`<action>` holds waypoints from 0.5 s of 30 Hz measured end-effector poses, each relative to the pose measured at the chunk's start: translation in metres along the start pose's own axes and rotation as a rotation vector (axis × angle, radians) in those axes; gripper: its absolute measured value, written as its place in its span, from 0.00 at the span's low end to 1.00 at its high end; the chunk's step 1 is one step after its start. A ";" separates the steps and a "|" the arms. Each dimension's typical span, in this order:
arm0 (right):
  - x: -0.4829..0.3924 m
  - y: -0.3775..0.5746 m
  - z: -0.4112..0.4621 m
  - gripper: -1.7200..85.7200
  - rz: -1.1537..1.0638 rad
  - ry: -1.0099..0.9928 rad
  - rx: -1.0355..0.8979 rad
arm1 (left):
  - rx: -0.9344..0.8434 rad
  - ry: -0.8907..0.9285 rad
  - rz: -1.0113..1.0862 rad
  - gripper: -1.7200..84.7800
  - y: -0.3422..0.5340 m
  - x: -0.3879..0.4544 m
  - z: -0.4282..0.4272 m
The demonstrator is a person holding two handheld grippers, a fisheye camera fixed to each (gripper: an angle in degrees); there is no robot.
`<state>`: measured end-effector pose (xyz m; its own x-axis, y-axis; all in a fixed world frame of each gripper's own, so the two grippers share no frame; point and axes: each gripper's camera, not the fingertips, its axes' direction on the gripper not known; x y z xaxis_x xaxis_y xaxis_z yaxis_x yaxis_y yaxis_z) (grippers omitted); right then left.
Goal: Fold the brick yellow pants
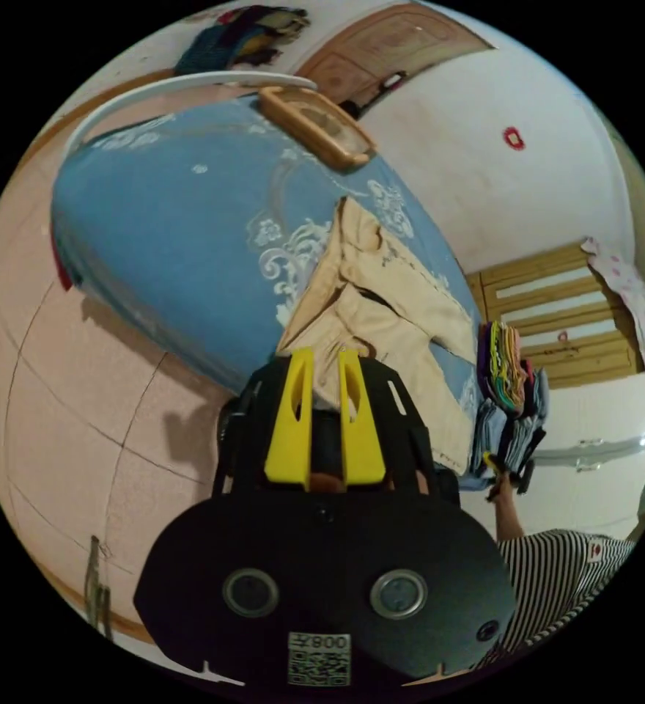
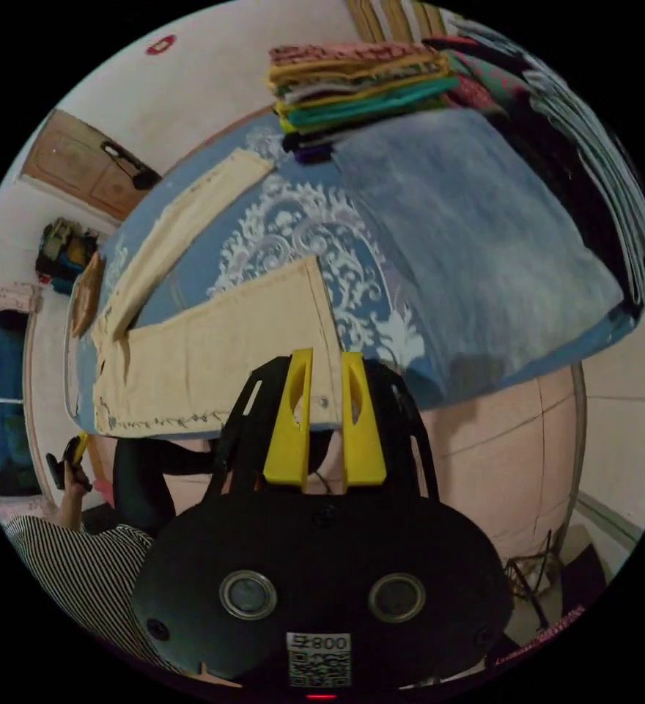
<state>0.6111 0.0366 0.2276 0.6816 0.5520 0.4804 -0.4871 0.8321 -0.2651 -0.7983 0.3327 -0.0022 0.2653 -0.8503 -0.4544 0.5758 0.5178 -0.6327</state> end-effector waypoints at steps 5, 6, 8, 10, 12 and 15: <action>-0.064 -0.091 0.010 0.12 -0.203 0.046 0.040 | -0.114 0.047 0.287 0.12 -0.044 0.102 0.089; -0.075 -0.116 0.016 0.12 -0.217 0.048 0.028 | -0.124 0.044 0.322 0.12 -0.048 0.115 0.099; -0.086 -0.151 0.024 0.12 -0.203 0.042 0.024 | -0.160 0.016 0.460 0.12 -0.061 0.164 0.139; -0.090 -0.193 0.031 0.12 -0.135 0.028 0.042 | -0.187 -0.015 0.561 0.13 -0.066 0.197 0.168; -0.093 -0.218 0.036 0.12 -0.096 0.024 0.063 | -0.212 -0.056 0.660 0.13 -0.068 0.228 0.196; -0.094 -0.254 0.047 0.12 -0.036 0.054 0.079 | -0.256 -0.108 0.777 0.13 -0.067 0.266 0.238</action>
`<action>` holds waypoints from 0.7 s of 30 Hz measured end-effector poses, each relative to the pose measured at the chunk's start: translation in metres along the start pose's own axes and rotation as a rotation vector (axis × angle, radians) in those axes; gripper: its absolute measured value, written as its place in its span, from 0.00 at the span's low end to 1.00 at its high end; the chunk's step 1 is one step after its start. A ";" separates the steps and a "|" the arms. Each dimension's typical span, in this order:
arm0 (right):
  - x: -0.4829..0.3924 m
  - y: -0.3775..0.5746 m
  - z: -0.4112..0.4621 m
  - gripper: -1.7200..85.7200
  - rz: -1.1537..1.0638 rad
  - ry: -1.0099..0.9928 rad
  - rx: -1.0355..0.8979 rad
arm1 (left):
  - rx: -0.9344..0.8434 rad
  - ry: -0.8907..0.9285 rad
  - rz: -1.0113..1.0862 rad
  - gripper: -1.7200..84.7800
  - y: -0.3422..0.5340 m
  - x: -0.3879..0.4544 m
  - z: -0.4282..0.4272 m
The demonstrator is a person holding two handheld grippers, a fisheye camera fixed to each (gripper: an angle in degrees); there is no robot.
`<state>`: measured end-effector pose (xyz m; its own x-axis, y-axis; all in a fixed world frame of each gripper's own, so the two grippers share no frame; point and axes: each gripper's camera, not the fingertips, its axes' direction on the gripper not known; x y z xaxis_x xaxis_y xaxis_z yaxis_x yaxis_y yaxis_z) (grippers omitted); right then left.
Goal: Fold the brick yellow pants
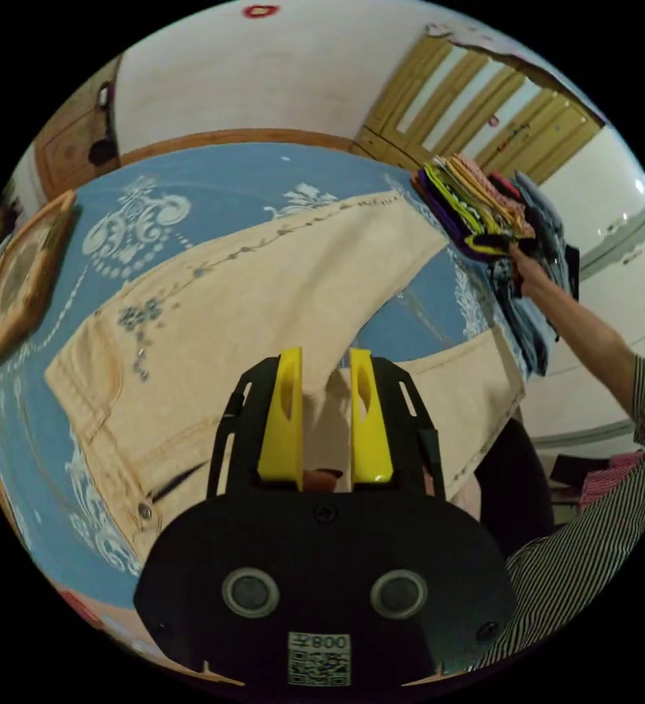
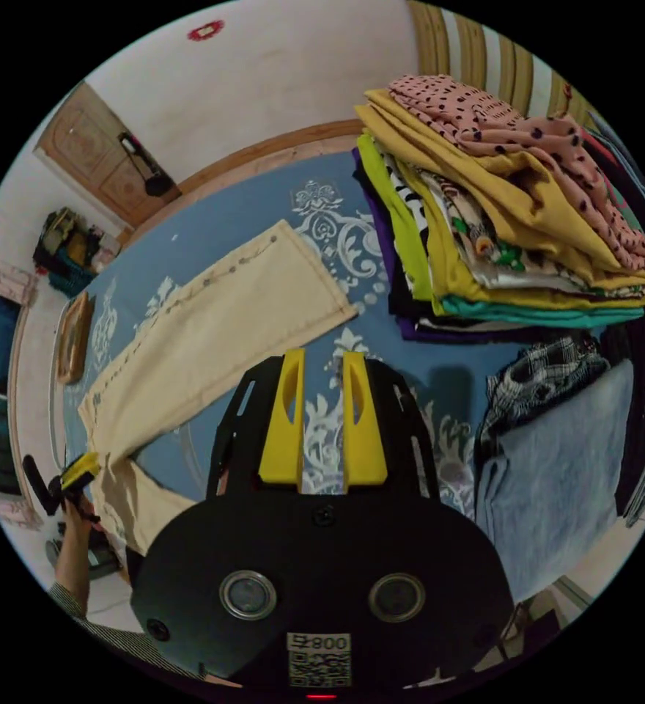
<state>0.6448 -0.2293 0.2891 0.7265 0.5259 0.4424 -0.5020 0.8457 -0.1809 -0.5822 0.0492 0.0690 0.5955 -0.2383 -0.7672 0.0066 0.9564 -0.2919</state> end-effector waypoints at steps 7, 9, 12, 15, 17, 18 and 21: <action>-0.010 -0.052 0.045 0.14 0.055 0.017 -0.038 | -0.104 -0.133 0.033 0.10 -0.036 0.028 0.062; -0.017 -0.060 0.054 0.14 0.064 0.020 -0.045 | -0.102 -0.137 0.036 0.08 -0.042 0.032 0.067; -0.037 -0.067 0.062 0.13 0.023 0.061 -0.031 | -0.101 -0.133 0.031 0.06 -0.052 0.035 0.073; -0.058 -0.072 0.068 0.08 -0.061 0.031 -0.047 | -0.093 -0.105 0.008 0.05 -0.059 0.035 0.075; -0.071 -0.074 0.070 0.06 -0.088 0.055 -0.063 | -0.072 -0.087 -0.006 0.04 -0.063 0.036 0.071; -0.080 -0.074 0.070 0.05 -0.112 0.070 -0.072 | -0.065 -0.084 -0.007 0.04 -0.063 0.036 0.069; -0.098 -0.065 0.055 0.04 -0.164 0.039 -0.038 | -0.013 -0.055 -0.009 0.04 -0.064 0.035 0.055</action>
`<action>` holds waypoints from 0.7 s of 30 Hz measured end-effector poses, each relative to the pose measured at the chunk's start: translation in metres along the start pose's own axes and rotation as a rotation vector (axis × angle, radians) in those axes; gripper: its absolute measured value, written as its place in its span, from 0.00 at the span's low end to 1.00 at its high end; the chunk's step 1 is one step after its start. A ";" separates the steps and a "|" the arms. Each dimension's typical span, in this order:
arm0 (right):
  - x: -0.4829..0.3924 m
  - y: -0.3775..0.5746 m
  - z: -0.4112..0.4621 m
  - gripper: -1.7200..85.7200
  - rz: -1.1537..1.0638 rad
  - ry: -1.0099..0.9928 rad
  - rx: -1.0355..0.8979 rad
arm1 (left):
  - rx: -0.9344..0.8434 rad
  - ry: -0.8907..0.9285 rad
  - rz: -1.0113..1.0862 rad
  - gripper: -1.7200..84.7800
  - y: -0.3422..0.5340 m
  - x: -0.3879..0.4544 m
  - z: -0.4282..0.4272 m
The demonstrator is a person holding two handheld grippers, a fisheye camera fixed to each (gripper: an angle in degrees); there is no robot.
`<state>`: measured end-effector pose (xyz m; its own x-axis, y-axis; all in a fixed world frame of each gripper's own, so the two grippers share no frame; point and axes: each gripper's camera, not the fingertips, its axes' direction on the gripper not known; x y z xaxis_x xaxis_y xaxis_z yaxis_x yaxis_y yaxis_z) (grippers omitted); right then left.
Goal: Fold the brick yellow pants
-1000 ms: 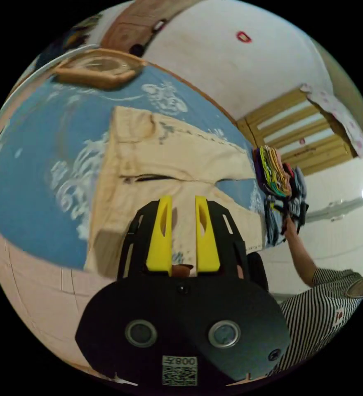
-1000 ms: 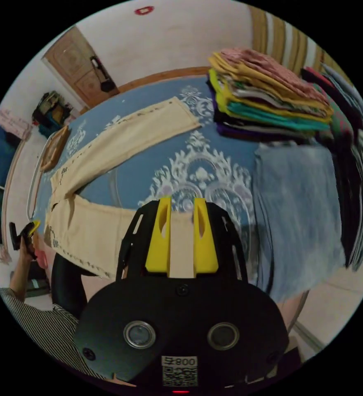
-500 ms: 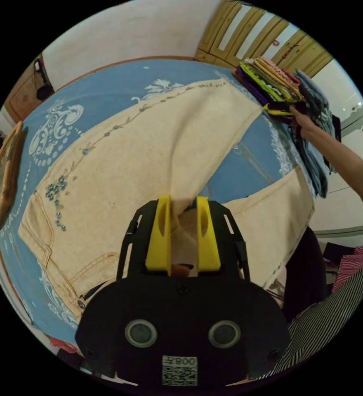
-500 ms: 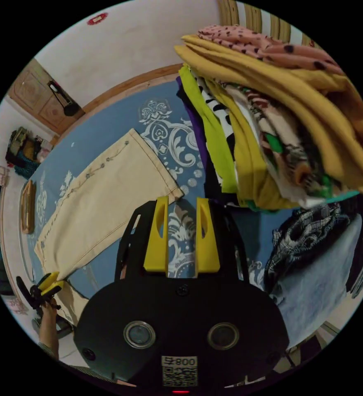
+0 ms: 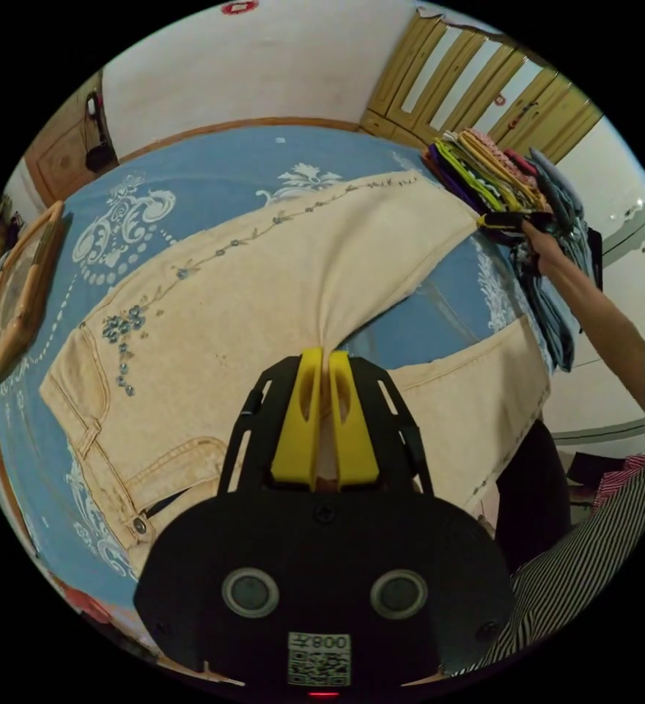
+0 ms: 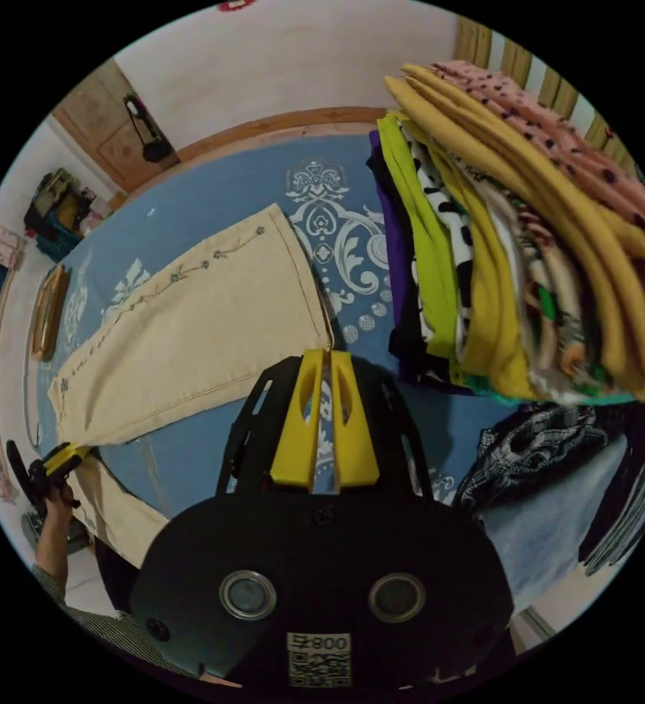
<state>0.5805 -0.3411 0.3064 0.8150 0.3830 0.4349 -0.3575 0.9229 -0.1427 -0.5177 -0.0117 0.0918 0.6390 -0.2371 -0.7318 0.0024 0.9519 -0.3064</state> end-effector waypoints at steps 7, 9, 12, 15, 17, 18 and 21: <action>-0.033 0.032 0.006 0.04 -0.047 0.013 -0.024 | -0.055 0.045 0.046 0.05 -0.002 -0.004 0.002; -0.038 0.028 0.035 0.04 0.004 0.033 -0.112 | -0.080 0.041 0.024 0.07 -0.003 -0.007 0.004; -0.049 0.029 0.057 0.03 0.103 0.107 -0.133 | 0.003 0.057 0.009 0.09 0.008 -0.014 -0.026; -0.071 0.039 0.055 0.03 0.101 0.125 -0.061 | 0.057 0.006 -0.044 0.10 0.041 -0.033 -0.060; -0.091 0.048 0.053 0.03 0.068 0.075 -0.022 | 0.050 -0.030 -0.186 0.11 0.075 -0.065 -0.078; -0.110 0.055 0.053 0.03 0.018 0.010 0.006 | 0.047 -0.031 -0.233 0.11 0.083 -0.074 -0.081; -0.181 0.068 0.062 0.03 -0.157 -0.166 0.033 | 0.051 0.006 -0.418 0.11 0.119 -0.116 -0.095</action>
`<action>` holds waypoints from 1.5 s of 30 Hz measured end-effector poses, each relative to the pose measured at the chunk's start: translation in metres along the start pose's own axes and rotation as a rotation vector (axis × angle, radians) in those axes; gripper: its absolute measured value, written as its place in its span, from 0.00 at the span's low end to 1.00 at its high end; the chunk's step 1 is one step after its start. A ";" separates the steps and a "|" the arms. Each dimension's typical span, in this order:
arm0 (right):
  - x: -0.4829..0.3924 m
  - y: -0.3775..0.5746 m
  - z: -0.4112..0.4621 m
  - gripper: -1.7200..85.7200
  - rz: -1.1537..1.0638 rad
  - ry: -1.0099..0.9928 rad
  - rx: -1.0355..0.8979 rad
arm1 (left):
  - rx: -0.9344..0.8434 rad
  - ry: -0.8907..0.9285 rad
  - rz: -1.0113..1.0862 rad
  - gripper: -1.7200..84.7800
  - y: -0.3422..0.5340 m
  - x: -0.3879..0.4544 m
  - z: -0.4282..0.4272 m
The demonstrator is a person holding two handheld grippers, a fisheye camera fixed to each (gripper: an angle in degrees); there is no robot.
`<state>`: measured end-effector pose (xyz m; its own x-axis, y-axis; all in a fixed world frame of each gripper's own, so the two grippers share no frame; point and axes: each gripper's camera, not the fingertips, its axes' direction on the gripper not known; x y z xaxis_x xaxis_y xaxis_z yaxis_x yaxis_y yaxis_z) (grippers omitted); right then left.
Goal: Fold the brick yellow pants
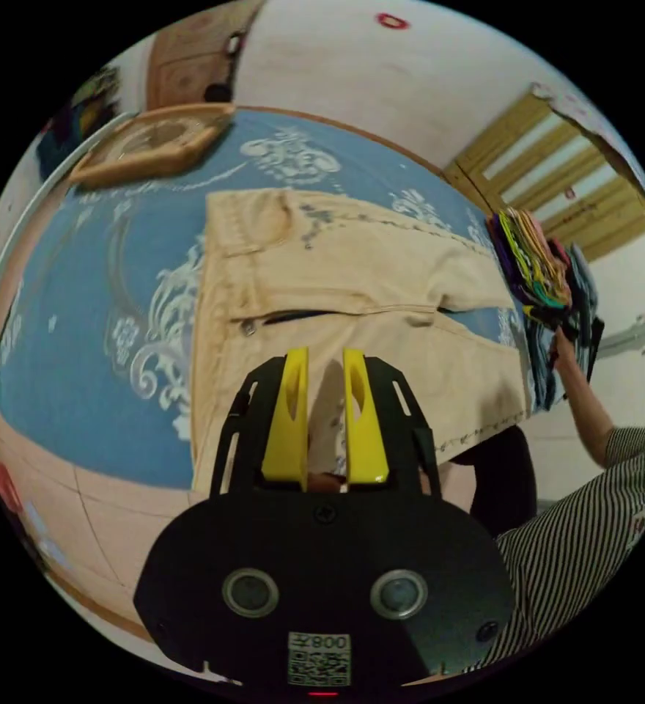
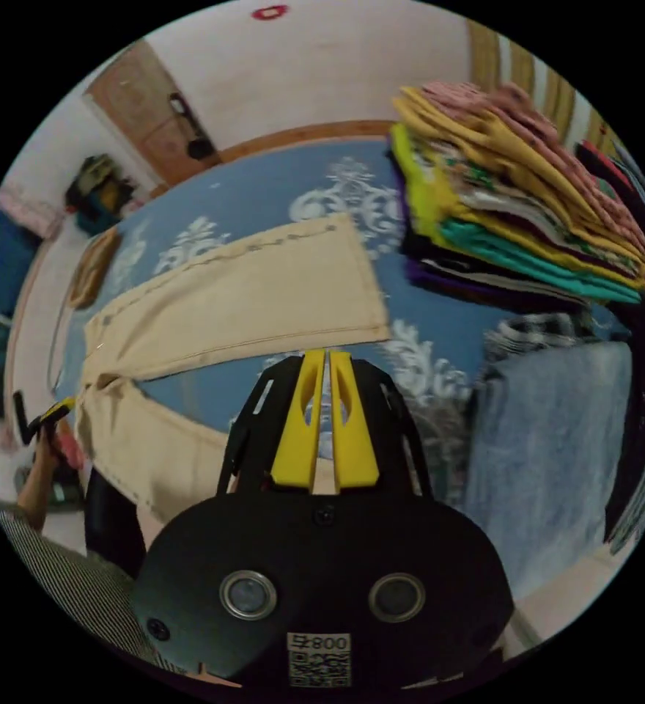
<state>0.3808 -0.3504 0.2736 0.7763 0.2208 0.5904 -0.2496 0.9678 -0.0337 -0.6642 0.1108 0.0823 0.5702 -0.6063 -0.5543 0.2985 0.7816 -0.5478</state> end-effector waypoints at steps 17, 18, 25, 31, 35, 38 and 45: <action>-0.507 -0.019 0.208 0.11 -1.041 -0.189 -0.150 | 0.069 -0.071 -0.107 0.13 0.010 -0.087 -0.043; -0.524 -0.018 0.224 0.11 -1.069 -0.165 -0.169 | 0.069 -0.055 -0.116 0.13 0.010 -0.091 -0.044; -0.582 -0.020 0.298 0.08 -1.109 -0.076 -0.231 | 0.086 0.080 -0.122 0.09 0.016 -0.122 -0.064; -0.590 -0.048 0.314 0.05 -0.959 -0.248 -0.213 | 0.174 0.055 -0.072 0.05 0.019 -0.126 -0.104; -0.576 -0.073 0.303 0.04 -0.815 -0.435 -0.130 | 0.200 0.014 -0.028 0.04 0.012 -0.129 -0.123; -0.571 -0.083 0.303 0.04 -0.783 -0.552 -0.094 | 0.173 0.017 -0.046 0.04 0.006 -0.139 -0.120; -0.626 -0.056 0.379 0.05 -0.970 -0.292 -0.270 | 0.137 0.008 -0.131 0.04 0.013 -0.155 -0.125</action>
<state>-0.3105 -0.5883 0.2118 0.3951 -0.6674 0.6313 0.5707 0.7168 0.4006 -0.8450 0.1965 0.0829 0.5135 -0.7049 -0.4894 0.4715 0.7083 -0.5254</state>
